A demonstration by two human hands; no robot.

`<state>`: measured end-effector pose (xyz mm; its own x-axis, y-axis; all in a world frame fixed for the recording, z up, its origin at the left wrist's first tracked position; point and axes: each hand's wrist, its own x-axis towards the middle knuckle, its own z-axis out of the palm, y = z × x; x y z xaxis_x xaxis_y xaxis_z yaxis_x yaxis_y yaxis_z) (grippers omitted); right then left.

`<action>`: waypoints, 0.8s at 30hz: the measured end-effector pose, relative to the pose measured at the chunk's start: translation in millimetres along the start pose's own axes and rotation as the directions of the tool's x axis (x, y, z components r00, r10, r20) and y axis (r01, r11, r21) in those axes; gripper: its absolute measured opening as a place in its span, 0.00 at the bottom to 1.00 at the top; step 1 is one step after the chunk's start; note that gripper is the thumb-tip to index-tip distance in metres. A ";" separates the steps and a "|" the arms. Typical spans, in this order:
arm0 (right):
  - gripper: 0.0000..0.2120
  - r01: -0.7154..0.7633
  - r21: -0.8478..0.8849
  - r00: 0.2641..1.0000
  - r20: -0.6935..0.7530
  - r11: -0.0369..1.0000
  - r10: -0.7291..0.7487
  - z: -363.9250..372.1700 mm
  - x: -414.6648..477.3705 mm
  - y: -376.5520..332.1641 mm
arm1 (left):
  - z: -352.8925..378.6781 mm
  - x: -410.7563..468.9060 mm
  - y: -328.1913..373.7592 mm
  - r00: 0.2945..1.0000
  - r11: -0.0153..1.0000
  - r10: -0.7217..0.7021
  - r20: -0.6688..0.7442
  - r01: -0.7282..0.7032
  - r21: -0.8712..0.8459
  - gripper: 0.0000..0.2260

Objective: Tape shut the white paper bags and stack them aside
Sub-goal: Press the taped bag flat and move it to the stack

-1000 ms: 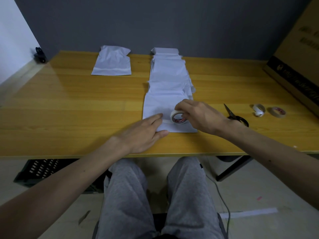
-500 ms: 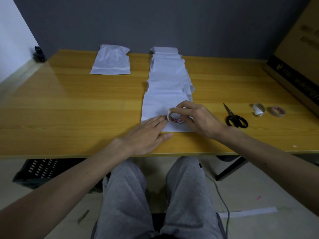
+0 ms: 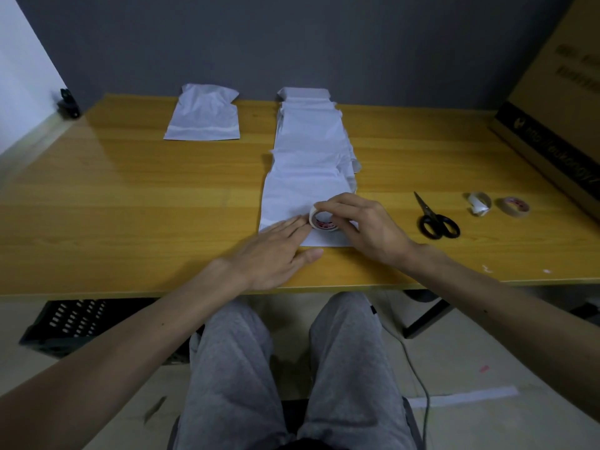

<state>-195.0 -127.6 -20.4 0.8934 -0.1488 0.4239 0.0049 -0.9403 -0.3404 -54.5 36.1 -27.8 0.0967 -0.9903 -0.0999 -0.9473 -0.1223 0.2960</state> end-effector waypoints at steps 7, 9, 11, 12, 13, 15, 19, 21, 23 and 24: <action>0.11 -0.107 0.045 0.988 -0.108 0.993 0.111 0.7 -7.3 1.9 | 2.8 5.6 -5.0 0.998 1.000 0.013 0.068 -0.014 0.014 0.37; 0.10 -0.063 0.043 0.993 -0.098 0.997 0.067 1.6 -6.2 1.7 | 1.6 6.2 -3.6 0.998 1.000 0.008 0.066 -0.006 -0.017 0.37; 0.11 -0.058 0.045 0.994 -0.085 0.997 0.062 0.7 -3.2 2.1 | 2.2 5.4 -2.6 0.998 1.000 0.002 0.066 -0.001 -0.012 0.37; 0.11 -0.063 0.043 0.994 -0.085 0.997 0.067 0.0 -2.1 2.6 | 3.1 4.7 -2.3 0.998 1.000 -0.001 0.065 0.001 0.000 0.38; 0.11 -0.065 0.038 0.994 -0.087 0.997 0.068 -0.8 -1.6 2.7 | 3.7 3.9 -2.2 0.998 1.000 -0.004 0.067 0.004 0.008 0.38; 0.11 -0.040 0.012 0.996 -0.077 0.999 0.041 -2.1 -1.1 2.2 | 4.6 3.4 -2.3 0.998 0.999 -0.009 0.065 0.006 0.033 0.37; 0.11 -0.005 -0.039 0.999 -0.037 0.999 0.004 -4.6 -0.7 4.0 | 4.3 3.3 -0.8 0.998 0.998 -0.011 0.055 0.008 0.066 0.36; 0.11 -0.009 -0.056 1.000 -0.030 0.998 0.008 -7.3 -1.6 5.9 | 2.8 3.3 -0.9 0.998 0.998 -0.016 0.068 0.012 0.057 0.36; 0.12 -0.021 -0.070 1.000 -0.020 0.997 0.020 -10.7 -2.3 6.6 | 1.9 3.0 -0.7 0.997 0.998 -0.017 0.076 0.012 0.060 0.36; 0.12 -0.026 -0.074 1.000 -0.013 0.997 0.025 -12.4 -2.4 6.9 | 2.0 3.0 -1.0 0.997 0.998 -0.017 0.078 0.012 0.061 0.36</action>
<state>-202.7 -137.5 -13.4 0.8872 -0.1764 0.4264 -0.0515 -0.9561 -0.2886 -53.8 33.4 -30.3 0.0887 -0.9799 -0.1785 -0.9629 -0.1302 0.2365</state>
